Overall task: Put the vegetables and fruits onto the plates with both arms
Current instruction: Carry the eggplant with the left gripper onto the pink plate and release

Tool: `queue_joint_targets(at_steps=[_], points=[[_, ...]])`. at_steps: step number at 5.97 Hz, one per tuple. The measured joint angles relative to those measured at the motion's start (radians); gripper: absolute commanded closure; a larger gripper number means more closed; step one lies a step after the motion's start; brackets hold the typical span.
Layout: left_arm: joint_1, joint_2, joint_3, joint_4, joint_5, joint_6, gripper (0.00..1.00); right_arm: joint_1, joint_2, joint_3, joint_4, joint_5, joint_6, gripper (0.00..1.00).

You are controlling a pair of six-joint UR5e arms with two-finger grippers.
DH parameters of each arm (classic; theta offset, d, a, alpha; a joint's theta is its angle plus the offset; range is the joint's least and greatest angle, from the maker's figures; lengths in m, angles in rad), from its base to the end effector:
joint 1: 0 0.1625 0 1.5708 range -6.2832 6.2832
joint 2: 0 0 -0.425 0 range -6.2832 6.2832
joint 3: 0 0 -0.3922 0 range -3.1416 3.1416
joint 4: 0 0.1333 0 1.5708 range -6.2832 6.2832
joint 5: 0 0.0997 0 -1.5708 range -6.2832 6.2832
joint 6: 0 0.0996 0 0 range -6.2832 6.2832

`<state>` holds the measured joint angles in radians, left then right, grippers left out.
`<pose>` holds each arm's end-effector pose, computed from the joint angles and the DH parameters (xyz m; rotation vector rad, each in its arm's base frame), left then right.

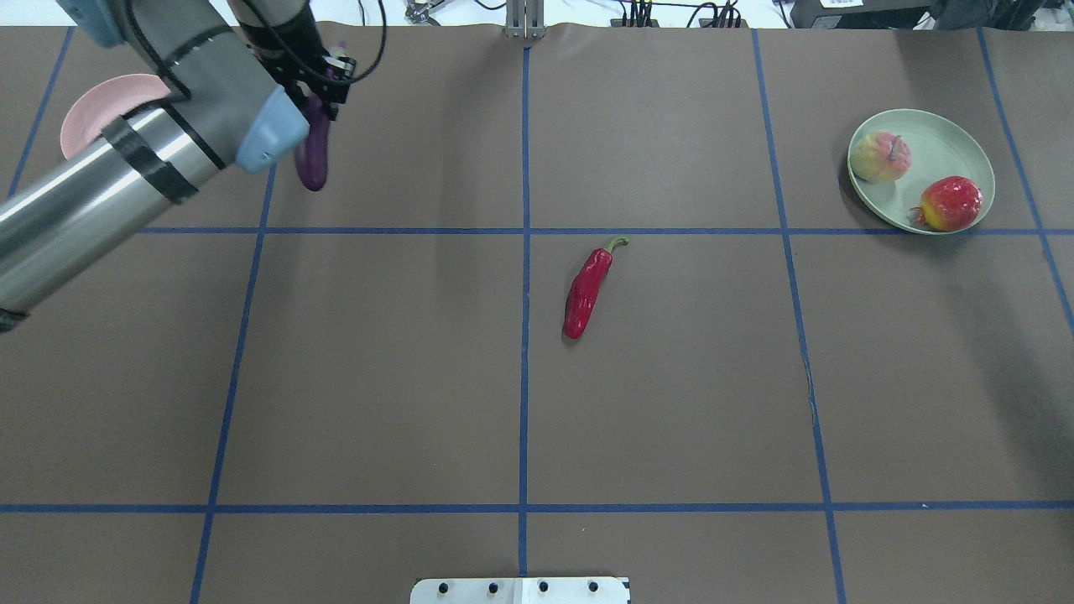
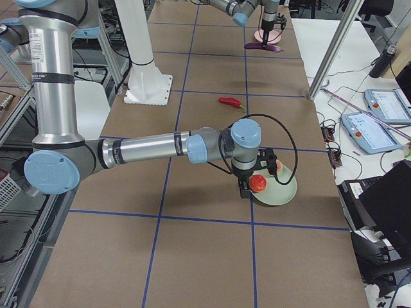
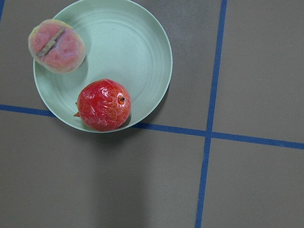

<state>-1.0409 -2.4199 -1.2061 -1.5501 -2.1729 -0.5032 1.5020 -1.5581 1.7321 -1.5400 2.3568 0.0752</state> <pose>0.3340 -0.7223 0.2895 0.0989 0.7363 0.1650 0.0281 -0.5067 0.5682 0.1373 -0.7951 -0.0744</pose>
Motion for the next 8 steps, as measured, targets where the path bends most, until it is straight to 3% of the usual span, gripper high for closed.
queue_joint_targets(at_steps=[2, 3, 5, 8], points=[[-0.13, 0.021, 0.196, -0.058, -0.003, 0.313, 1.0, 0.0, 0.001, 0.0, 0.001, 0.001, 0.0, 0.0], [-0.156, 0.057, 0.289, -0.174, 0.062, 0.388, 0.98, 0.0, 0.002, -0.001, 0.0, 0.001, 0.0, 0.0], [-0.162, 0.112, 0.389, -0.327, 0.146, 0.414, 0.01, 0.0, 0.003, -0.002, 0.0, 0.002, 0.0, 0.0], [-0.152, 0.129, 0.359, -0.372, 0.135, 0.321, 0.0, -0.002, 0.003, -0.007, 0.0, 0.001, -0.001, 0.0]])
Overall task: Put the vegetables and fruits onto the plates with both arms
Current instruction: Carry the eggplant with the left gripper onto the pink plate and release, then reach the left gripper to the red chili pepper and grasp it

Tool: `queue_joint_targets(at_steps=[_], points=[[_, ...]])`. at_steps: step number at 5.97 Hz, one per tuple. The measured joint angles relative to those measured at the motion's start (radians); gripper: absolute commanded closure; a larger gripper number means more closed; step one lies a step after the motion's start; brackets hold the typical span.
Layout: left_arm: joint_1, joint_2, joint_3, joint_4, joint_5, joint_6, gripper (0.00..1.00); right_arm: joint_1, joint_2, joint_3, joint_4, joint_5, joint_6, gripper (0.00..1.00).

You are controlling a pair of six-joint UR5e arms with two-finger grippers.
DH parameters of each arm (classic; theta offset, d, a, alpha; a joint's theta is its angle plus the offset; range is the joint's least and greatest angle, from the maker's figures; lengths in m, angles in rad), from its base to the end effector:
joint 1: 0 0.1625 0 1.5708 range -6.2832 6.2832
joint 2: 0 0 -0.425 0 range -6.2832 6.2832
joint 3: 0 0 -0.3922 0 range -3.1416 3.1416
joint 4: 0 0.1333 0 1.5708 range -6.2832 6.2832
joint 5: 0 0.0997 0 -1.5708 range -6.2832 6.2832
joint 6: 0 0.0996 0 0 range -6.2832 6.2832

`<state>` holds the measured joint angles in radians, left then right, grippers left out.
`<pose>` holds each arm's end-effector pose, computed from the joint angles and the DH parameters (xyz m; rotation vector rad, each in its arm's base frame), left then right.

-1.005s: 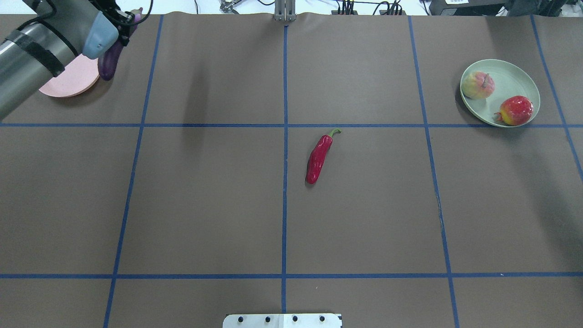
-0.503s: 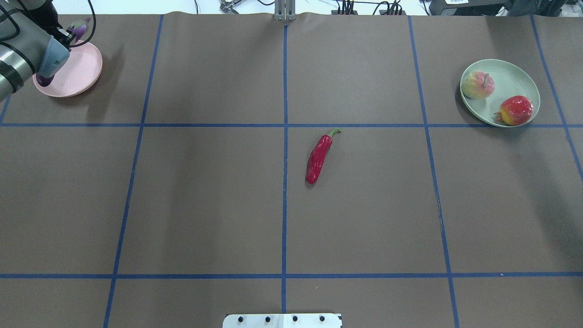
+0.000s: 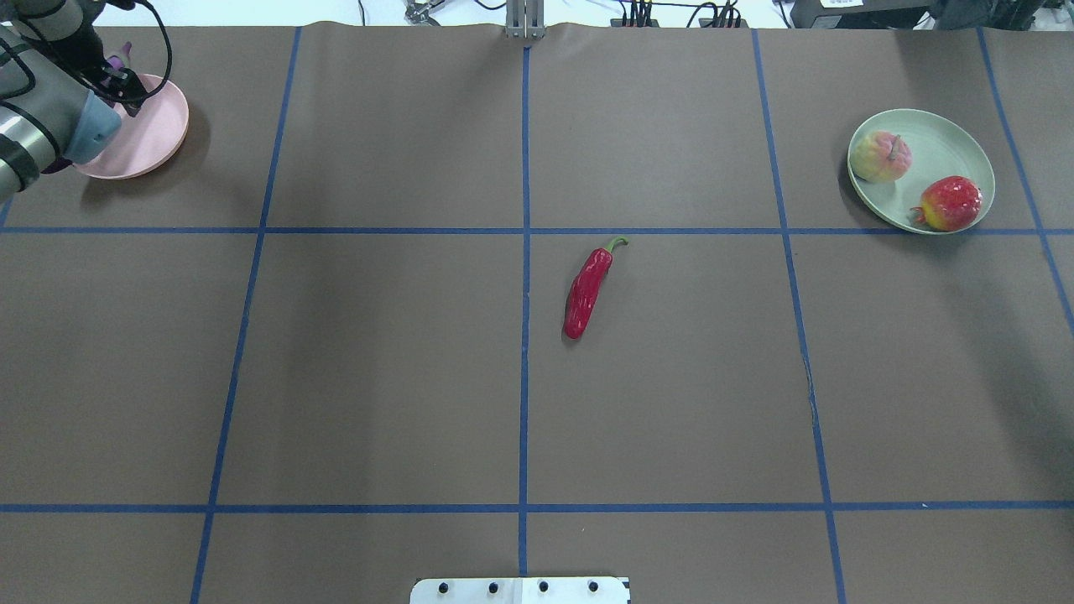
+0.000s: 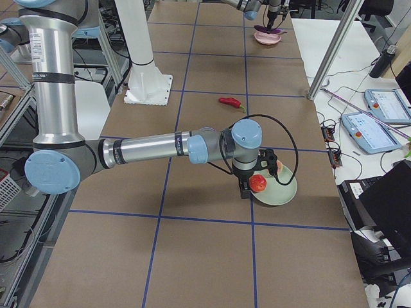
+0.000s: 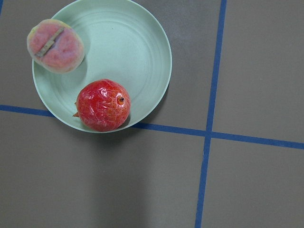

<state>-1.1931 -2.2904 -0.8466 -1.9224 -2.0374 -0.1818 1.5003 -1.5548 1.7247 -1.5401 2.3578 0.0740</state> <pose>0.2114 -0.7728 0.5337 0.2005 0.5395 0.2714 0.0270 -0.5082 0.5702 0.1330 -0.7960 -0.0756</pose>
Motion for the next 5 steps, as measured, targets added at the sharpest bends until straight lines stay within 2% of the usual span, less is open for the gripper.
queue_joint_targets(at_steps=[2, 3, 4, 5], points=[[0.023, -0.009, -0.2, 0.123, -0.132, -0.198, 0.0, -0.002, 0.002, -0.002, 0.0, 0.002, 0.001, 0.0], [0.089, -0.012, -0.326, 0.169, -0.163, -0.365, 0.0, -0.003, 0.002, -0.002, 0.0, 0.004, 0.001, 0.0], [0.194, -0.033, -0.423, 0.18, -0.161, -0.557, 0.0, -0.003, 0.003, -0.002, 0.001, 0.006, 0.001, 0.0], [0.315, -0.084, -0.47, 0.178, -0.114, -0.702, 0.01, -0.003, 0.002, 0.001, 0.001, 0.008, 0.0, 0.0]])
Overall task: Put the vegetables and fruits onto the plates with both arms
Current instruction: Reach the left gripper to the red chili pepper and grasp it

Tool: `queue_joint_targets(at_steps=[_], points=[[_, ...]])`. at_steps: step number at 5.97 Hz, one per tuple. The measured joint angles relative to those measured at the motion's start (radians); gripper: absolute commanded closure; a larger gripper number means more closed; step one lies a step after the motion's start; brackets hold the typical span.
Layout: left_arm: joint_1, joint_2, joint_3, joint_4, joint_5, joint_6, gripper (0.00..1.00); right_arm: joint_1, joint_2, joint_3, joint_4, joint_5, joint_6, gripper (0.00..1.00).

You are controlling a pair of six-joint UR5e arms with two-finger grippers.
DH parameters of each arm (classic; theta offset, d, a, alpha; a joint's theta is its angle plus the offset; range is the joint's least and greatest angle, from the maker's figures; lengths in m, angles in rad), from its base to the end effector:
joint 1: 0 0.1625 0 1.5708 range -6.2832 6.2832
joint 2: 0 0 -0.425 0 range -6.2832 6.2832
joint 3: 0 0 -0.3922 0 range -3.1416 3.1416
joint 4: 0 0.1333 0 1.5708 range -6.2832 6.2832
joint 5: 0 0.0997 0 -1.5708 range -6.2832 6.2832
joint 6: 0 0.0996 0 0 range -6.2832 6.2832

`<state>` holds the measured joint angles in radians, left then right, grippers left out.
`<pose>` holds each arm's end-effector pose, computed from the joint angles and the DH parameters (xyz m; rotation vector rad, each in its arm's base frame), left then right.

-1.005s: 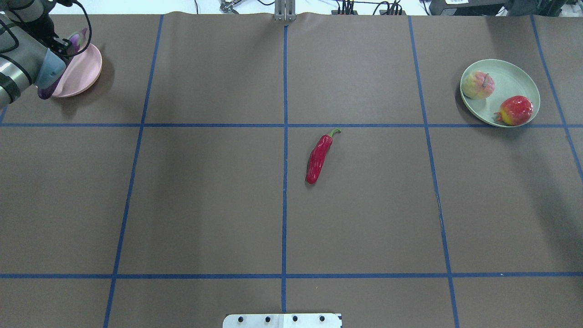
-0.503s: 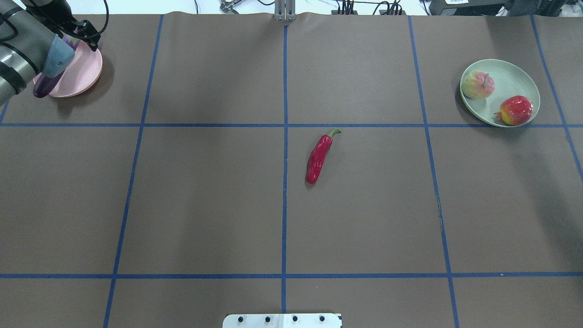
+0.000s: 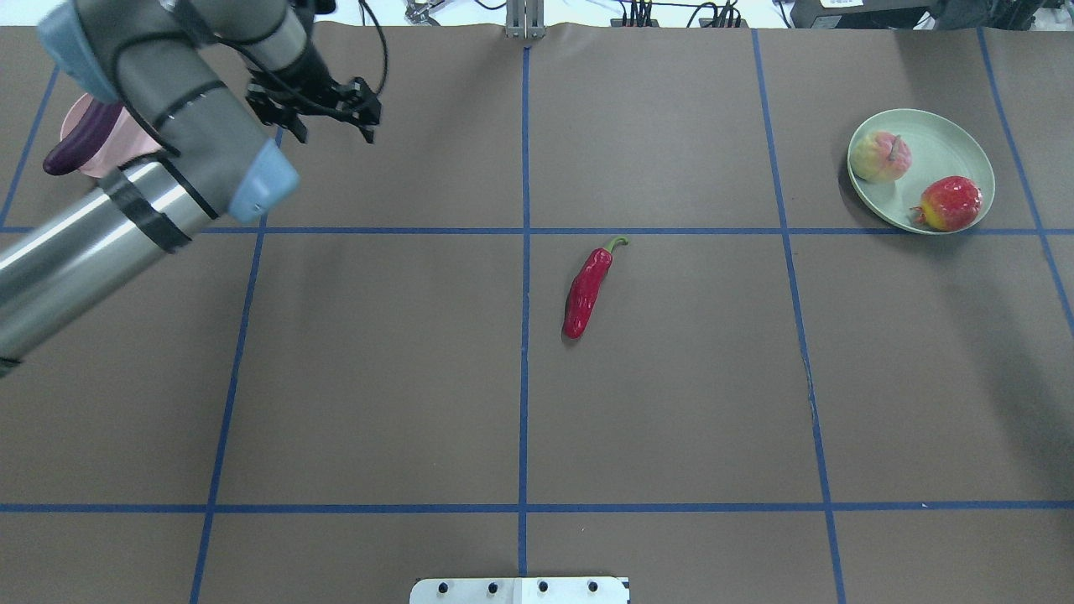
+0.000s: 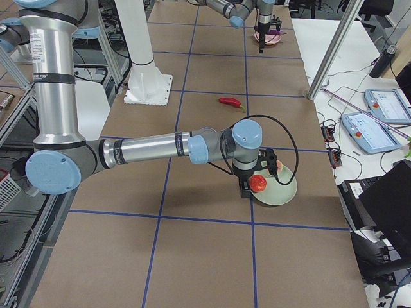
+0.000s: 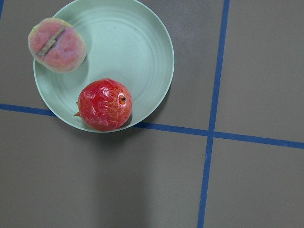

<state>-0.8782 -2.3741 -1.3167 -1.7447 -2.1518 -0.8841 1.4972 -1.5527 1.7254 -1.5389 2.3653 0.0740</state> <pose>0.4313 -0.6430 0.2493 0.1012 0.8877 0.0314 0.0249 -0.5091 0.5681 0.1348 -0.8038 -0.0809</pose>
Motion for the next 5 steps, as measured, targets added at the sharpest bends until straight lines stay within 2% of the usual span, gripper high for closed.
queue_joint_targets(at_steps=[2, 3, 4, 5], points=[[0.215, -0.093, -0.008, -0.023, 0.139, -0.084, 0.01, 0.0, -0.002, 0.003, 0.0, 0.001, 0.001, 0.0], [0.297, -0.119, 0.008, -0.063, 0.243, -0.104, 0.01, 0.0, -0.003, 0.001, 0.0, 0.005, 0.002, 0.0], [0.357, -0.175, 0.073, -0.11, 0.366, -0.133, 0.01, 0.0, -0.002, -0.001, -0.001, 0.009, 0.002, 0.0], [0.385, -0.246, 0.168, -0.138, 0.43, -0.153, 0.06, 0.0, -0.001, -0.002, -0.002, 0.011, 0.001, 0.0]])
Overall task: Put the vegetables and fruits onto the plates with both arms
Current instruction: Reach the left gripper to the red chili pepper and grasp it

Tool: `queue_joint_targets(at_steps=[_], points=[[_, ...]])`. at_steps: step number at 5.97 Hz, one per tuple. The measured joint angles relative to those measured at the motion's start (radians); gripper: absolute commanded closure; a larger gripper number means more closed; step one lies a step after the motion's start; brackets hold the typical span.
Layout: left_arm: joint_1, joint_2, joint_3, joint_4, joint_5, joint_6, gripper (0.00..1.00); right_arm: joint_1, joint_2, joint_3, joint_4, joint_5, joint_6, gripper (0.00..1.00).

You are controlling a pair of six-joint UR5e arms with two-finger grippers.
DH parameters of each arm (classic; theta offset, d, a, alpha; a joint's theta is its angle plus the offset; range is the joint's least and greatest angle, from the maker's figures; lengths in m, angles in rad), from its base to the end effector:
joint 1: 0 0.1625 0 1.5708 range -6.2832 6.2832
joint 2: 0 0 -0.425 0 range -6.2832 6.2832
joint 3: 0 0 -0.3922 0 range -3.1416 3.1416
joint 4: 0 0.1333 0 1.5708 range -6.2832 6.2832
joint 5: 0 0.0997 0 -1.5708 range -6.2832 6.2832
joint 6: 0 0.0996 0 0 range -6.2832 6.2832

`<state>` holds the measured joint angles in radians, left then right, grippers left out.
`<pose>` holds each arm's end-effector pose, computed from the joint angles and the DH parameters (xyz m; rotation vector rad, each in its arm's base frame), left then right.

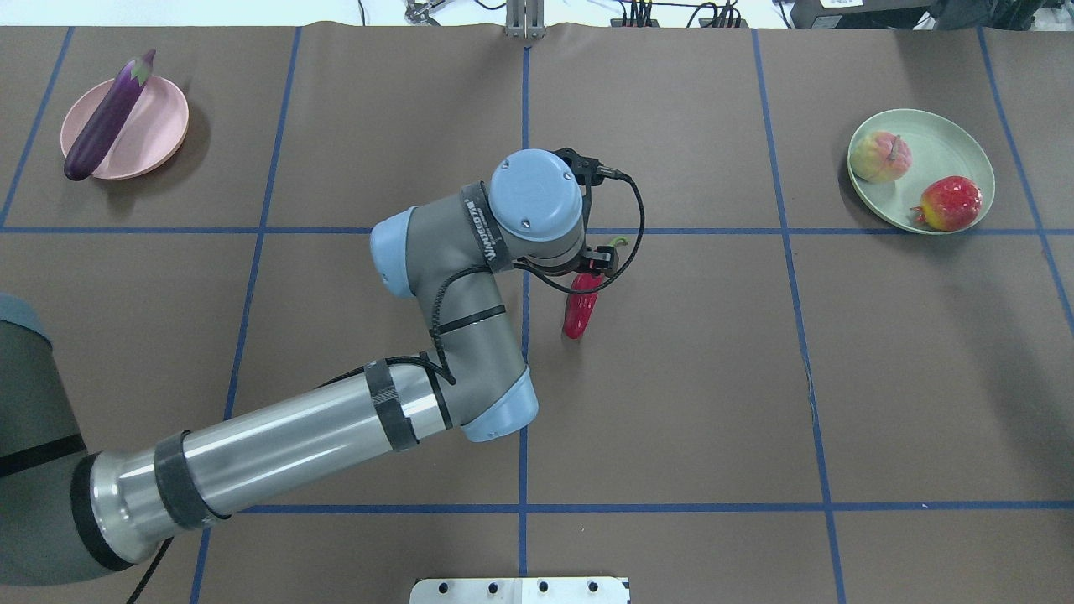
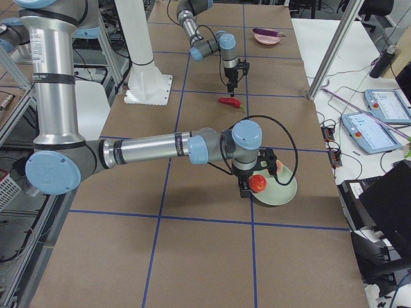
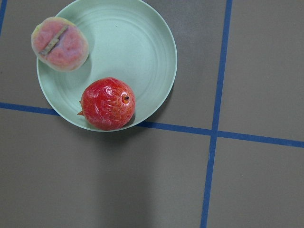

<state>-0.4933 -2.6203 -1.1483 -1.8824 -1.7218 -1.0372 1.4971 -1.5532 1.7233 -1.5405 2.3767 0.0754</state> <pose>0.6702 -0.4946 0.1218 0.3385 0.8849 0.1081 0.0241 -0.5086 0.5688 0.1291 -0.8150 -0.0791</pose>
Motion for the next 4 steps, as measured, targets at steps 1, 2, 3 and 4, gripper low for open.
queue_joint_targets(at_steps=[1, 2, 3, 4], points=[[0.013, -0.042, 0.064, -0.011, 0.023, -0.006, 0.12, 0.0, 0.001, -0.001, -0.001, 0.0, 0.0, 0.0], [0.017, -0.055, 0.086, -0.013, 0.029, -0.005, 0.13, 0.0, 0.002, -0.002, -0.001, 0.0, 0.001, 0.0], [0.017, -0.059, 0.092, -0.013, 0.031, -0.004, 0.13, 0.0, 0.002, -0.004, -0.001, 0.0, 0.0, 0.0], [0.021, -0.058, 0.094, -0.011, 0.031, -0.003, 0.14, 0.0, 0.002, -0.006, 0.0, -0.001, 0.0, 0.0]])
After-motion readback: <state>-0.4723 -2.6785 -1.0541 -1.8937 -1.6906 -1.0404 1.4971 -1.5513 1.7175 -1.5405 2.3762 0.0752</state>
